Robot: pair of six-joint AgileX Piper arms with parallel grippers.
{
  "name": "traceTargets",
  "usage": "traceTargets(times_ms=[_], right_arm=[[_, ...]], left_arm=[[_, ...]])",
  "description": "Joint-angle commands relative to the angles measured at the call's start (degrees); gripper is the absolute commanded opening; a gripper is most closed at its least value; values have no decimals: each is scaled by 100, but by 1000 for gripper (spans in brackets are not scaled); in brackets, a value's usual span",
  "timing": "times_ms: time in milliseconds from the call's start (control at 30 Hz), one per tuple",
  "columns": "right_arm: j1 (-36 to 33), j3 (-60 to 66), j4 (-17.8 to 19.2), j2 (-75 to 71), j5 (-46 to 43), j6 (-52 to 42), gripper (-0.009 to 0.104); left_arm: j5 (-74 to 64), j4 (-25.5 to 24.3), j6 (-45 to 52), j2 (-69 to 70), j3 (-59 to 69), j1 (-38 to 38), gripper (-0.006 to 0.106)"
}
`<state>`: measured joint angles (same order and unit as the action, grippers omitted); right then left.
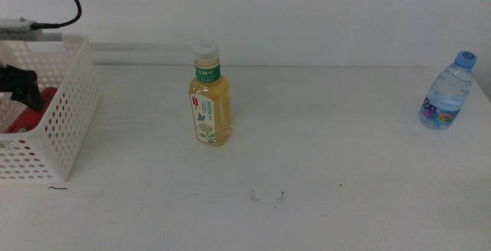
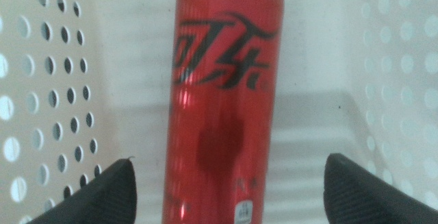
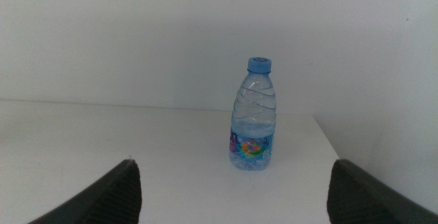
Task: Use arms to grab the bottles and put them into the dustbin to the left of the table.
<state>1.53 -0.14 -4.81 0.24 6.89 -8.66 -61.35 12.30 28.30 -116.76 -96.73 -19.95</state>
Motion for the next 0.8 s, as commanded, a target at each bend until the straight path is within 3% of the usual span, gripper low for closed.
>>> traceTargets(times_ms=[0,333,767], right_arm=[[28,14,11,-24,-56,-13,92],[28,14,11,-24,-56,-13,92],[28,14,11,-24,-56,-13,92]], left_arm=[[-110,37,-41,95,-54,14,94],[-45,22,-628,1672,200,283,94],[3031,641,-718,4466,3112,2242,94]])
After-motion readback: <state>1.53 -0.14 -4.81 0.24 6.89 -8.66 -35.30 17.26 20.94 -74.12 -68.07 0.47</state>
